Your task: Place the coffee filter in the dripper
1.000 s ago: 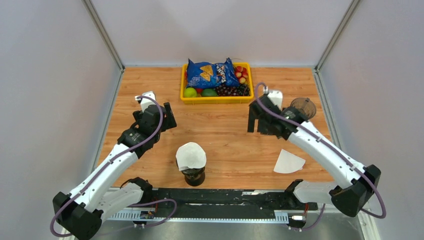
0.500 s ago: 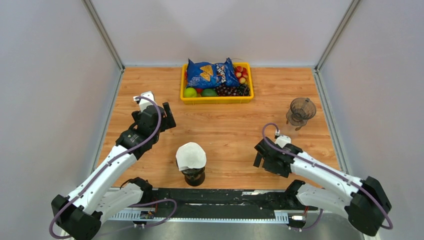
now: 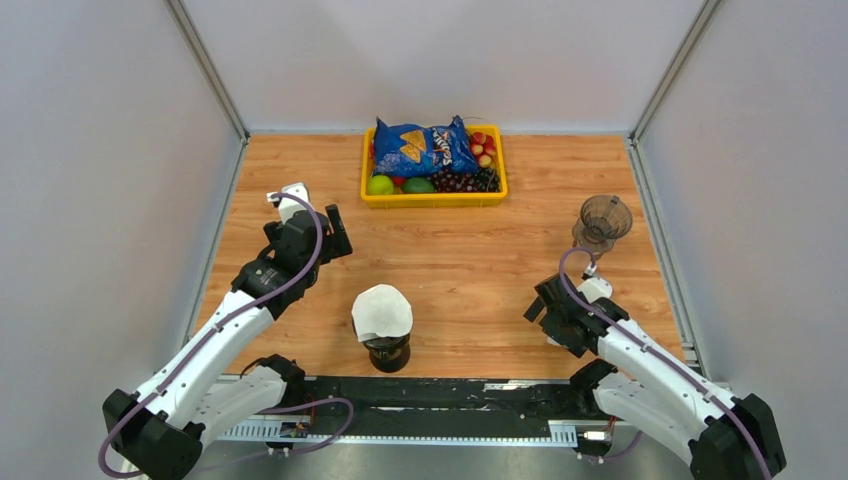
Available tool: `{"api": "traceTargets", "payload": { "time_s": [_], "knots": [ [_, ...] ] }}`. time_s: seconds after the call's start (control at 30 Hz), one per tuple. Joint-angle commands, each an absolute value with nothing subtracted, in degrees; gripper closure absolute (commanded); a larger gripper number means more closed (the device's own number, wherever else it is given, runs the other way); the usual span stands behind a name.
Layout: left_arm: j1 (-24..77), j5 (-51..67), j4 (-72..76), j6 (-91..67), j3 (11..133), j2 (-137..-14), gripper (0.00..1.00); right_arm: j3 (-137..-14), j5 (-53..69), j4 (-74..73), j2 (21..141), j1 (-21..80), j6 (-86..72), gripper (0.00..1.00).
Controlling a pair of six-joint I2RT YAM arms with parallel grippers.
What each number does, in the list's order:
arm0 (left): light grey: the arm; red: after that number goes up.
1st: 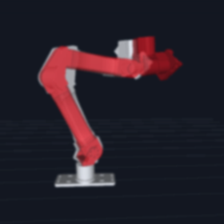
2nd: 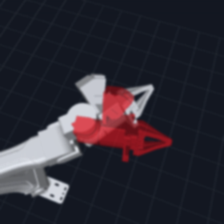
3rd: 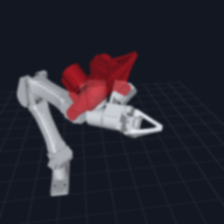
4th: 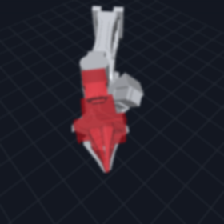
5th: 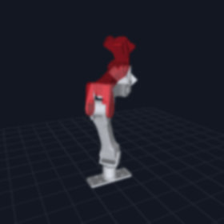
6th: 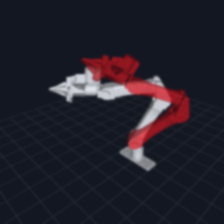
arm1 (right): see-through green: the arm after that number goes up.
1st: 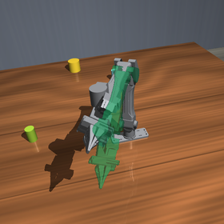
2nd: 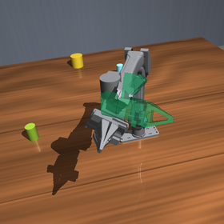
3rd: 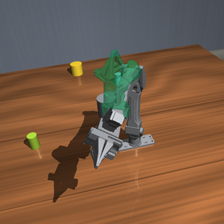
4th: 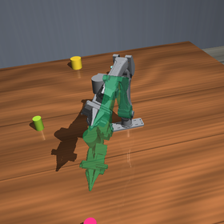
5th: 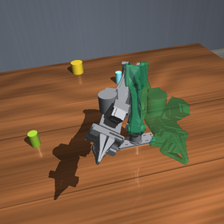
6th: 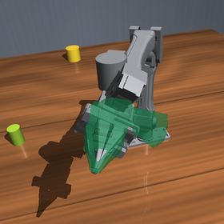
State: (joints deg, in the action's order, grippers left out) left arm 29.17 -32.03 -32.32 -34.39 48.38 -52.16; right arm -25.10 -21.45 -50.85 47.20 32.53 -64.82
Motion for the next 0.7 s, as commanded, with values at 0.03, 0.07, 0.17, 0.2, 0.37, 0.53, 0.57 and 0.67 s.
{"api": "traceTargets", "payload": {
  "time_s": [0.03, 0.07, 0.17, 0.2, 0.37, 0.53, 0.57, 0.67],
  "knots": [
    [28.9, -32.0, -31.2, -34.9, 48.5, -51.3, 0.00, -25.8, -24.3, -46.3, 49.9, 31.0, -64.6, 0.06],
    [28.8, -32.0, -31.2, -34.8, 48.6, -51.3, 0.00, -25.8, -24.3, -46.2, 50.5, 31.0, -64.8, 0.06],
    [28.9, -32.0, -31.2, -34.8, 48.6, -51.0, 0.00, -25.0, -25.0, -46.2, 51.9, 30.6, -65.8, 0.07],
    [28.9, -32.1, -31.2, -34.8, 48.5, -50.9, 0.00, -24.6, -25.1, -45.9, 52.2, 30.3, -66.0, 0.07],
    [28.8, -31.9, -30.8, -34.6, 48.3, -50.9, 0.00, -22.7, -22.2, -39.6, 54.4, 28.1, -62.2, 0.11],
    [28.9, -32.3, -31.3, -34.7, 48.6, -51.3, 0.00, -22.8, -20.0, -38.0, 56.6, 28.1, -60.1, 0.19],
    [28.9, -32.3, -31.3, -34.7, 48.6, -51.3, 0.00, -22.8, -19.3, -37.9, 57.0, 28.0, -59.6, 0.20],
    [28.9, -32.4, -31.2, -34.8, 48.5, -51.2, 0.00, -22.7, -16.5, -36.9, 58.3, 28.0, -58.5, 0.25]
  ]
}}
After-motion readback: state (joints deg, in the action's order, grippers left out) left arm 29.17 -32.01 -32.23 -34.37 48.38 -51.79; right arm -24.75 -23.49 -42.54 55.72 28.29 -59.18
